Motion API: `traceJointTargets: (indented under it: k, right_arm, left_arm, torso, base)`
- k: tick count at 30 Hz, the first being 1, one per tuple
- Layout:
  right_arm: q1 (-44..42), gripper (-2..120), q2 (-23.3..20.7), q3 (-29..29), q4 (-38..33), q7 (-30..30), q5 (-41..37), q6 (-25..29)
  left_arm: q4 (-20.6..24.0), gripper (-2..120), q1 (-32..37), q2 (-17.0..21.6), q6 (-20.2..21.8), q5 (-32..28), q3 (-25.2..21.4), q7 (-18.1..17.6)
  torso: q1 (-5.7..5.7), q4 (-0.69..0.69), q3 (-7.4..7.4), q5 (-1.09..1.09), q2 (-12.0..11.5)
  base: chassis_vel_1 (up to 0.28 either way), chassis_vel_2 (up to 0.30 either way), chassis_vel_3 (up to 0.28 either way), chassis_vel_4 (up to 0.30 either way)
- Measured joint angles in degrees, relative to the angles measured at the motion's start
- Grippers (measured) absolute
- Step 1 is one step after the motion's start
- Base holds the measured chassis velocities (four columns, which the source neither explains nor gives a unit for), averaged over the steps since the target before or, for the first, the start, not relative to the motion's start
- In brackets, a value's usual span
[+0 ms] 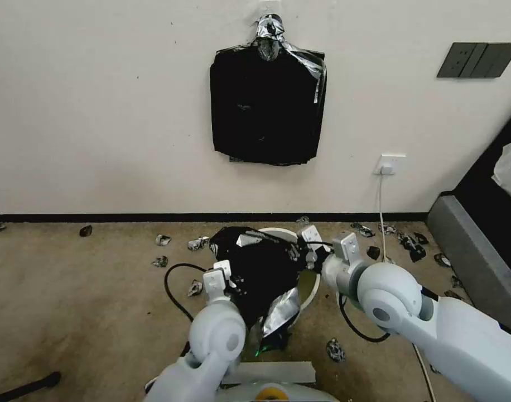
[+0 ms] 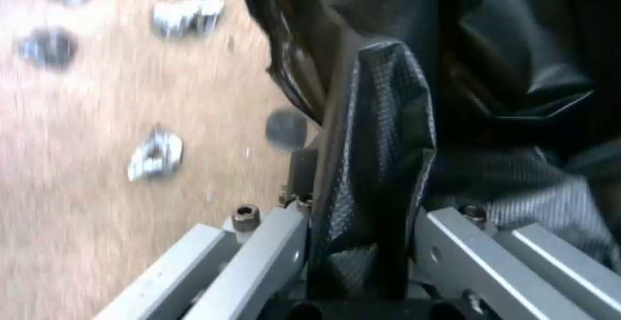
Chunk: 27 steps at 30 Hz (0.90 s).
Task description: Place a trash bag onto the trash bin.
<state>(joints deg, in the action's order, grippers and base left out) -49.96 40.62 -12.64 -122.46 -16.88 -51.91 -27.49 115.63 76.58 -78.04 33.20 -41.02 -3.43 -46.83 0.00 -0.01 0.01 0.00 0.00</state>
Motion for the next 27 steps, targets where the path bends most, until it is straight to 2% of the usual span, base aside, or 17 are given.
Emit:
traceJointTargets:
  k: [1, 2, 3, 4, 5, 6, 7, 8, 9, 10, 11, 13, 15, 18, 19, 24, 27]
  right_arm:
    - [0.0, 0, 0.0, 0.0, 0.0, 0.0, 0.0, 0.0]
    - [0.9, 0, 0.0, 0.0, 0.0, 0.5, 1.5, 1.3]
    - [0.9, 0, 0.0, 0.0, 0.0, 0.5, 1.5, 1.3]
    - [2.9, 0, -0.2, -0.8, 0.6, 1.1, 3.7, 3.0]
    - [3.6, 0, -0.4, -1.1, 1.0, 1.2, 4.3, 3.5]
    - [6.0, 0, -0.8, -2.0, 1.9, 1.3, 5.4, 4.4]
    - [7.1, 0, -1.1, -2.5, 2.5, 1.3, 5.6, 4.8]
    - [7.1, 0, -1.1, -2.5, 2.5, 1.3, 5.6, 4.8]
    - [9.4, 0, -1.6, -3.2, 3.6, 1.3, 5.8, 5.5]
    - [11.2, 0, -2.2, -3.7, 4.5, 1.4, 5.8, 5.7]
    - [11.2, 0, -2.2, -3.7, 4.5, 1.4, 5.8, 5.7]
    - [13.7, 0, -3.7, -4.3, 5.4, 2.2, 5.6, 5.8]
    - [14.2, 0, -4.5, -4.3, 5.4, 2.7, 5.4, 5.7]
    - [14.9, 0, -9.4, -4.3, 4.7, 5.3, 3.0, 5.3]
    - [14.9, 0, -9.4, -4.3, 4.7, 5.3, 3.0, 5.3]
    - [12.0, 0, -14.8, -1.9, 4.3, 9.6, 0.7, 5.2]
    - [9.2, 0, -18.9, -0.5, 3.4, 12.7, 0.7, 6.7]
  left_arm:
    - [0.0, 5, 0.0, 0.0, 0.0, 0.0, 0.0, 0.0]
    - [1.1, 3, 0.8, 1.1, -0.8, 2.2, -0.1, 2.6]
    - [1.1, 3, 0.8, 1.1, -0.8, 2.2, -0.1, 2.6]
    - [2.5, 3, 2.1, 2.9, -2.5, 6.2, -0.5, 6.8]
    - [2.9, 3, 2.4, 3.4, -3.0, 7.2, -0.6, 7.9]
    - [4.6, 3, 3.8, 4.9, -5.7, 11.1, -1.2, 13.1]
    - [5.1, 3, 4.3, 5.5, -6.8, 12.6, -1.5, 15.1]
    - [5.1, 3, 4.3, 5.5, -6.8, 12.6, -1.5, 15.1]
    - [6.3, 3, 5.5, 7.0, -9.6, 16.4, -2.3, 19.7]
    - [7.4, 3, 6.5, 8.1, -11.6, 19.0, -3.1, 22.8]
    - [7.4, 3, 6.5, 8.1, -11.6, 19.0, -3.1, 22.8]
    - [9.1, 3, 7.6, 9.9, -14.6, 21.5, -4.3, 26.6]
    - [9.7, 3, 7.9, 10.3, -15.9, 22.0, -4.8, 27.6]
    - [10.8, 3, 8.8, 11.5, -21.8, 22.7, -7.4, 31.6]
    - [10.8, 3, 8.8, 11.5, -21.8, 22.7, -7.4, 31.6]
    - [10.9, 3, 10.1, 12.1, -28.3, 21.3, -10.3, 36.3]
    - [11.5, 3, 9.9, 11.5, -31.5, 17.6, -11.3, 36.6]
  torso:
    - [0.0, 0.0, 0.0, 0.0, 0.0]
    - [0.0, 0.0, 0.0, 0.0, 0.0]
    - [0.0, 0.0, 0.0, 0.0, 0.0]
    - [0.0, 0.01, 0.0, 0.01, 0.0]
    - [0.0, 0.01, 0.0, 0.01, 0.0]
    - [0.0, 0.01, 0.0, -0.01, 0.0]
    - [0.0, 0.01, 0.0, -0.01, 0.0]
    - [0.0, 0.01, 0.0, -0.01, 0.0]
    - [0.0, 0.01, 0.0, 0.0, 0.0]
    - [0.0, 0.01, 0.0, -0.01, 0.0]
    - [0.0, 0.01, 0.0, -0.01, 0.0]
    - [0.0, 0.02, 0.0, 0.0, 0.0]
    - [0.0, 0.02, 0.0, -0.01, 0.0]
    - [0.0, 0.0, -0.01, 0.0, 0.0]
    - [0.0, 0.0, -0.01, 0.0, 0.0]
    - [0.0, 0.0, -0.01, 0.02, 0.0]
    - [0.0, 0.0, -0.01, 0.01, 0.0]
  base:
    - [0.0, 0.0, 0.0, 0.0]
    - [0.0, 0.0, 0.0, 0.0]
    - [0.0, 0.0, 0.0, 0.0]
    - [0.0, 0.0, 0.0, 0.0]
    - [0.0, 0.0, 0.0, 0.0]
    - [0.0, 0.0, 0.0, 0.0]
    - [0.0, 0.0, 0.0, 0.0]
    - [0.0, 0.0, 0.0, 0.0]
    - [0.0, 0.0, 0.0, 0.0]
    - [0.0, 0.0, 0.0, 0.0]
    - [0.0, 0.0, 0.0, 0.0]
    - [0.0, 0.0, 0.0, 0.0]
    - [0.0, 0.0, 0.0, 0.0]
    - [0.0, 0.0, 0.0, 0.0]
    - [0.0, 0.0, 0.0, 0.0]
    - [0.0, 0.0, 0.0, 0.0]
    - [0.0, 0.0, 0.0, 0.0]
